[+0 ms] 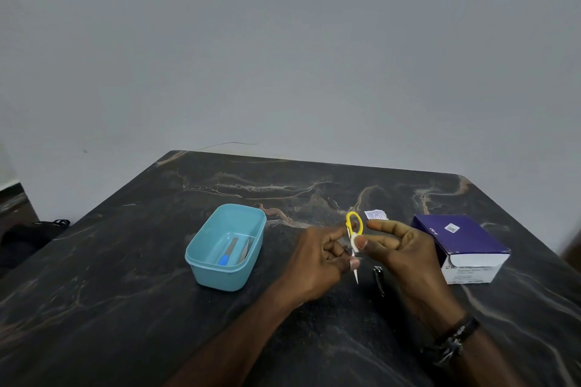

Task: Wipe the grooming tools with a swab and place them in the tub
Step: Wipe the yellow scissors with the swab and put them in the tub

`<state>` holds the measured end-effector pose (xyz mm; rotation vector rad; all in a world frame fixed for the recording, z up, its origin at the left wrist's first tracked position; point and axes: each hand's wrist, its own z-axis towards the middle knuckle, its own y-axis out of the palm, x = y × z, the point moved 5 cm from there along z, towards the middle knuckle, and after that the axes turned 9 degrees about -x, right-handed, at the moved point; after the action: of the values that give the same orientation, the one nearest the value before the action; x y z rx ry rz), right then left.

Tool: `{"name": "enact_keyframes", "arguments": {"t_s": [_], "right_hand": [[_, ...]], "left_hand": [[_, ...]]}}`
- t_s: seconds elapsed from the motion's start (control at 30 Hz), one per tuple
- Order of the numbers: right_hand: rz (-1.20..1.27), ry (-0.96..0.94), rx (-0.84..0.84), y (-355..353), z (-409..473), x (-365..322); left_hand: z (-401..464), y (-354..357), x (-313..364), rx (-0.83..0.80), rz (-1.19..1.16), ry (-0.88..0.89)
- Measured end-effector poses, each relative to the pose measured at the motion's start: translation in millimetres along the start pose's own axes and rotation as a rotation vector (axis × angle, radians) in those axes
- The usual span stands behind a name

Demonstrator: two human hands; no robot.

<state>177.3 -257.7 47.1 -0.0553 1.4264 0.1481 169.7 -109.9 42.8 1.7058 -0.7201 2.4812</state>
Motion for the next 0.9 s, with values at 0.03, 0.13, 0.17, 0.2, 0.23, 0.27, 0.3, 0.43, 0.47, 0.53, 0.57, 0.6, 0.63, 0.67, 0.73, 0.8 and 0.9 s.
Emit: {"name": "enact_keyframes", "arguments": {"t_s": [0.03,0.13,0.17,0.2,0.23,0.27,0.3,0.43,0.47,0.53,0.57,0.6,0.63,0.67,0.73,0.8,0.9], "right_hand": [[-0.002,0.005,-0.011,2,0,1],[-0.008,-0.028,0.042,0,-1,-1],[-0.006,-0.043,0.068,-2,-2,-3],[0.005,-0.055,0.089,-5,-2,-4],[0.021,-0.063,0.104,-7,-2,-6],[0.032,-0.066,0.109,-8,-2,-6],[0.035,-0.063,0.106,-9,-2,-6],[-0.003,-0.032,0.051,-4,0,-2],[-0.014,-0.026,0.040,-3,0,-1],[-0.024,-0.024,0.029,-1,-1,0],[-0.023,-0.026,0.032,-1,-1,-1],[-0.022,-0.030,0.037,-2,-1,-2],[-0.019,-0.033,0.042,-2,-2,-3],[-0.016,-0.035,0.043,-3,-2,-3],[-0.017,-0.031,0.038,-2,-2,-3],[-0.015,-0.027,0.036,-1,-1,-1],[-0.010,-0.032,0.044,-2,0,1]], "left_hand": [[0,-1,0,0.002,0.003,-0.001],[0,0,0,-0.005,-0.001,-0.014],[0,1,0,-0.009,0.008,-0.019],[0,2,1,-0.015,0.019,-0.021],[-1,4,2,-0.026,0.027,-0.016],[-1,6,2,-0.037,0.030,-0.008],[-2,6,2,-0.044,0.029,-0.003],[-1,2,1,-0.030,0.033,-0.016],[-1,1,0,-0.027,0.032,-0.020],[-1,0,0,-0.036,0.034,-0.029],[-1,1,0,-0.045,0.041,-0.030],[-1,1,0,-0.054,0.047,-0.028],[-1,2,0,-0.064,0.052,-0.026],[-1,2,1,-0.075,0.055,-0.026],[-2,1,1,-0.093,0.065,-0.029],[-2,0,1,-0.106,0.064,-0.040],[-2,-3,1,-0.113,0.054,-0.049]]}}
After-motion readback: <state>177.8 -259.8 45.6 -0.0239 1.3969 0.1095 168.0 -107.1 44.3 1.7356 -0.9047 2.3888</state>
